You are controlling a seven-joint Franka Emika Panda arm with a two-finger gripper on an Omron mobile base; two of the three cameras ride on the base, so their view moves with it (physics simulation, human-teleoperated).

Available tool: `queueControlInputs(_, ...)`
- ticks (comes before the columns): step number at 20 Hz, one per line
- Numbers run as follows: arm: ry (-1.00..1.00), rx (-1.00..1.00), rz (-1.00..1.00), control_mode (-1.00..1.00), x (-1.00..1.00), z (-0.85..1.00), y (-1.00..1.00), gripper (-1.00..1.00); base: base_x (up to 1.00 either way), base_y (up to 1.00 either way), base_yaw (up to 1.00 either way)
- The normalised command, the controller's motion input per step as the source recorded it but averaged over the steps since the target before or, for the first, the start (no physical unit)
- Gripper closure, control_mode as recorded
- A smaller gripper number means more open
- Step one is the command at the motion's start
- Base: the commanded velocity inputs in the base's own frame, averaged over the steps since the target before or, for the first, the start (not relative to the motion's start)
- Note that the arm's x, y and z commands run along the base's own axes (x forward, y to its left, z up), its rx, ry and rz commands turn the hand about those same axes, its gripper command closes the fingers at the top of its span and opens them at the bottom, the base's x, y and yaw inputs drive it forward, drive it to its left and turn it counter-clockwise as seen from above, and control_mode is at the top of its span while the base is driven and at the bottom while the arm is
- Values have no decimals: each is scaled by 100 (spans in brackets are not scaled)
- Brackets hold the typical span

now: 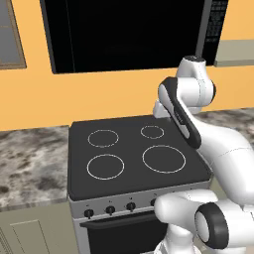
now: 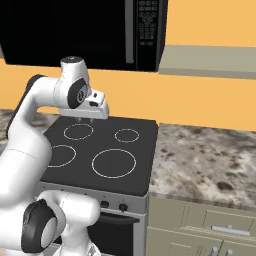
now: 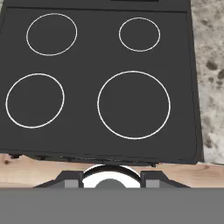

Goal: Navigate to the dishwasher.

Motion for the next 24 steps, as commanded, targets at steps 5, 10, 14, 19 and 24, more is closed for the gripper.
queueControlInputs(5,0,4,0,-100,-48,-7,-16,-100,0,0,0)
queueControlInputs(10,-1,0,0,-100,-97,-30,-10,-100,0,0,0)
queueControlInputs(14,0,0,3,-100,-70,-27,-1,-100,0,0,0)
queueControlInputs(19,0,0,5,-100,-47,-23,0,-100,0,0,0)
queueControlInputs(24,2,-2,6,-100,-27,-30,0,-100,0,0,0)
